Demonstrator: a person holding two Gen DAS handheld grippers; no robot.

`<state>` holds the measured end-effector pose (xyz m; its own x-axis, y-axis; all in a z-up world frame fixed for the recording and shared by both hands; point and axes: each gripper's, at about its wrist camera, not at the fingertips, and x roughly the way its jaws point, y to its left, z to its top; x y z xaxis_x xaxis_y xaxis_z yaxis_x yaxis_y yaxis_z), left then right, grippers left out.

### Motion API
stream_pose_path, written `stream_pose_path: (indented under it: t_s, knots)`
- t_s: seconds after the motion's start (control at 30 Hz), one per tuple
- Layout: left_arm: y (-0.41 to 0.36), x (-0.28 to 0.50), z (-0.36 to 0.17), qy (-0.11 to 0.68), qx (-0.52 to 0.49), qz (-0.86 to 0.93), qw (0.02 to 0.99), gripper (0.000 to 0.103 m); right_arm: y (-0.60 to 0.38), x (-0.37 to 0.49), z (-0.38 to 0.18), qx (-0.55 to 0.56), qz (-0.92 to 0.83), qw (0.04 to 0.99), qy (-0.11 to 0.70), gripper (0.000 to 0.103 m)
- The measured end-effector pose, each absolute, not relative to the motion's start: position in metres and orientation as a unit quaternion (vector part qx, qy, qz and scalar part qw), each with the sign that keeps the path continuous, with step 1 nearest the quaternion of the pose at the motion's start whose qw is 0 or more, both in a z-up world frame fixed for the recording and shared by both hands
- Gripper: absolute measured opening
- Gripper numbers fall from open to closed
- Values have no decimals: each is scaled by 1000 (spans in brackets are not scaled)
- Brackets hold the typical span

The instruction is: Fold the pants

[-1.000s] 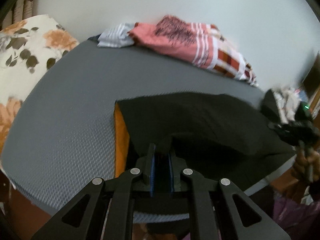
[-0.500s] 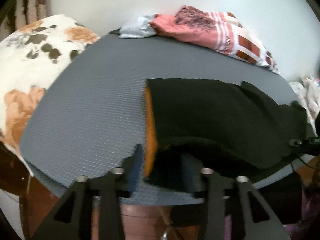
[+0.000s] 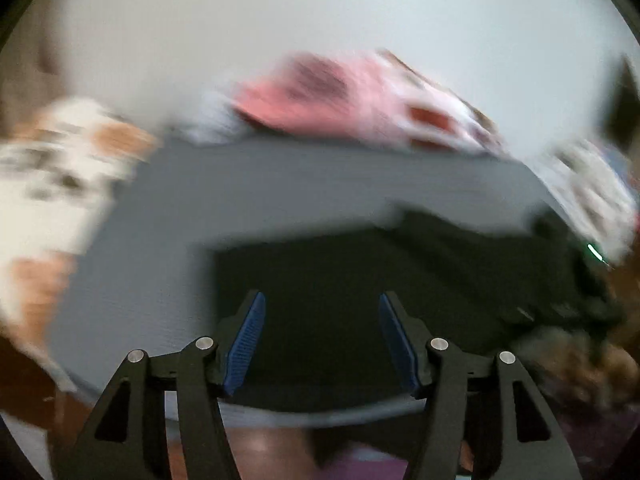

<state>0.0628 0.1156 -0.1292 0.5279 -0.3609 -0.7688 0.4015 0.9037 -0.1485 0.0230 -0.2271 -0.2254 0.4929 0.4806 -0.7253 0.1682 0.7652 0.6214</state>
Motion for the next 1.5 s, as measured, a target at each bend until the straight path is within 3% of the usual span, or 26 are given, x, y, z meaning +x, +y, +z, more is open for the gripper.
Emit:
stream_pose_path:
  t_s: [0.1, 0.23, 0.5, 0.73, 0.8, 1.07, 1.13, 1.2, 1.5]
  knots:
    - [77, 70, -171, 498, 51, -269, 823, 53, -231, 21, -227, 343, 105, 794, 491, 10]
    - [80, 83, -213, 573, 13, -269, 774, 48, -246, 17, -228, 377, 118, 783, 481, 15]
    - [94, 85, -214, 579, -18, -264, 771, 41, -362, 6, -213, 465, 97, 790, 388, 25]
    - [88, 84, -216, 580, -10, -256, 773, 41, -480, 14, -216, 546, 50, 771, 325, 29]
    - [86, 85, -217, 582, -19, -253, 772, 41, -510, 7, -219, 604, 58, 740, 289, 44]
    - [84, 85, -218, 578, -11, -251, 776, 41, -596, 3, -218, 611, -17, 751, 248, 44]
    - [84, 85, -217, 577, -9, -251, 777, 41, -613, 8, -222, 608, -27, 755, 244, 34]
    - [84, 85, -217, 577, -6, -252, 777, 41, -618, 13, -220, 581, -49, 769, 262, 8]
    - [85, 89, -218, 584, -28, -251, 772, 41, -599, -85, -171, 546, -64, 816, 177, 5]
